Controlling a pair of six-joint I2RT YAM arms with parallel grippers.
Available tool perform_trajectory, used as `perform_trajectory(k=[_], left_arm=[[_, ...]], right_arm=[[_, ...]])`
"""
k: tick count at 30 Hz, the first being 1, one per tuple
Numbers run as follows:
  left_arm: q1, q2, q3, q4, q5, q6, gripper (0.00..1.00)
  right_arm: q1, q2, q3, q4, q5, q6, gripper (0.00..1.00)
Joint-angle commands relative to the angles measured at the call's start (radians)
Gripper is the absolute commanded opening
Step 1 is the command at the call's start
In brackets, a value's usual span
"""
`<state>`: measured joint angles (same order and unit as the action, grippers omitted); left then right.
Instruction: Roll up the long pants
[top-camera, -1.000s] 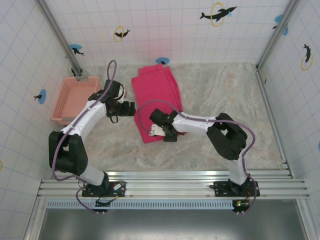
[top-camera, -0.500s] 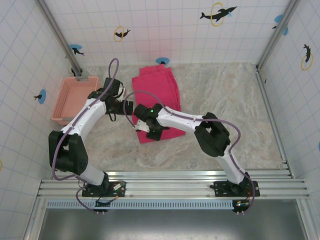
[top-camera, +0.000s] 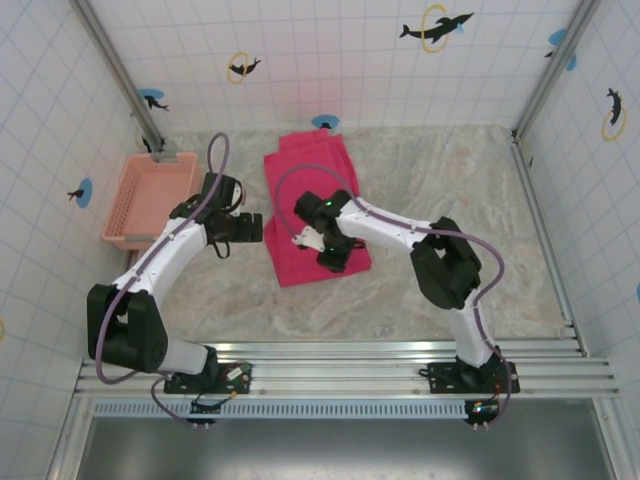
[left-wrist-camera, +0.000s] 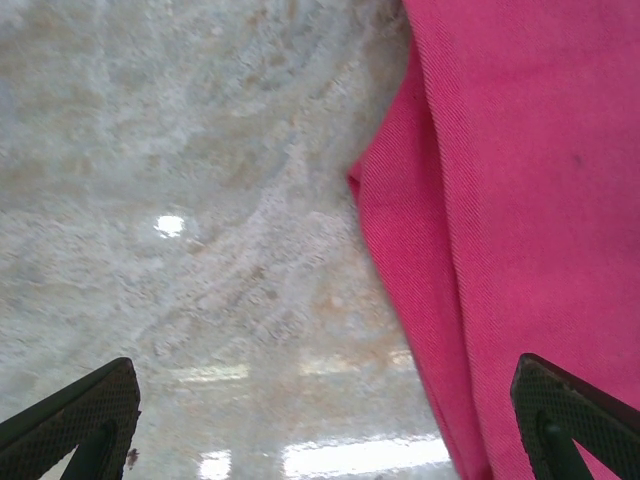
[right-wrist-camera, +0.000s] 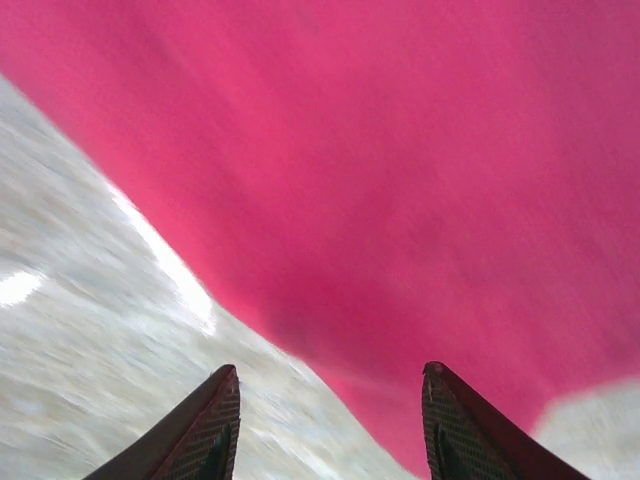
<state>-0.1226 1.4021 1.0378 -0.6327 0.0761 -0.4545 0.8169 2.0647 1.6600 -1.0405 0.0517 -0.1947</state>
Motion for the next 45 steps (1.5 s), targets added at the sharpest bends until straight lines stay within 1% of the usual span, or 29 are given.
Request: perform_trajectory(k=[1, 2, 4, 7, 8, 12, 18, 20, 25, 30, 32, 33, 34, 35, 39, 42, 45], left_arm=[[0.002, -0.005, 0.004, 0.003, 0.044, -0.059, 0.97], [0.000, 0.014, 0.017, -0.047, 0.010, -0.073, 0.98], [-0.001, 0.055, 0.027, -0.084, 0.025, -0.066, 0.98], [-0.002, 0.130, 0.046, -0.155, 0.002, -0.121, 0.98], [-0.003, 0.154, 0.046, -0.158, -0.008, -0.135, 0.98], [-0.004, 0.226, 0.051, -0.099, 0.053, -0.179, 0.97], [-0.018, 0.342, 0.170, -0.099, 0.090, -0.187, 0.98], [-0.024, 0.391, 0.216, -0.108, 0.088, -0.192, 0.97], [-0.043, 0.530, 0.335, -0.146, 0.091, -0.202, 0.98], [-0.065, 0.689, 0.507, -0.234, 0.070, -0.189, 0.98], [-0.078, 0.735, 0.567, -0.253, 0.074, -0.181, 0.97], [-0.084, 0.753, 0.590, -0.260, 0.077, -0.181, 0.97], [-0.090, 0.770, 0.615, -0.263, 0.083, -0.181, 0.97], [-0.097, 0.785, 0.637, -0.265, 0.088, -0.182, 0.98], [-0.121, 0.830, 0.698, -0.270, 0.111, -0.191, 0.97], [-0.134, 0.853, 0.728, -0.281, 0.123, -0.186, 0.98], [-0.132, 0.856, 0.747, -0.321, 0.089, -0.148, 0.97]], right_arm=[[-0.100, -0.076, -0.075, 0.086, 0.034, -0.018, 0.51], [-0.140, -0.093, -0.098, 0.108, 0.017, 0.007, 0.50], [-0.194, -0.120, -0.131, 0.146, -0.025, 0.034, 0.50], [-0.240, -0.098, -0.123, 0.143, -0.050, 0.042, 0.50], [-0.248, -0.077, -0.111, 0.131, -0.060, 0.040, 0.50], [-0.270, 0.001, -0.066, 0.105, -0.132, 0.041, 0.49], [-0.287, 0.008, -0.077, 0.126, -0.245, 0.082, 0.48], [-0.286, 0.025, -0.073, 0.126, -0.294, 0.095, 0.47], [-0.280, 0.044, -0.082, 0.120, -0.319, 0.124, 0.45], [-0.261, 0.015, -0.144, 0.121, -0.333, 0.144, 0.44], [-0.256, 0.000, -0.178, 0.130, -0.358, 0.154, 0.42], [-0.251, -0.009, -0.195, 0.140, -0.360, 0.162, 0.42], [-0.245, -0.014, -0.210, 0.146, -0.397, 0.167, 0.42], [-0.238, -0.020, -0.223, 0.150, -0.408, 0.173, 0.42], [-0.205, -0.039, -0.268, 0.176, -0.425, 0.209, 0.41], [-0.187, -0.054, -0.285, 0.186, -0.399, 0.236, 0.41], [-0.190, -0.093, -0.289, 0.176, -0.377, 0.240, 0.42]])
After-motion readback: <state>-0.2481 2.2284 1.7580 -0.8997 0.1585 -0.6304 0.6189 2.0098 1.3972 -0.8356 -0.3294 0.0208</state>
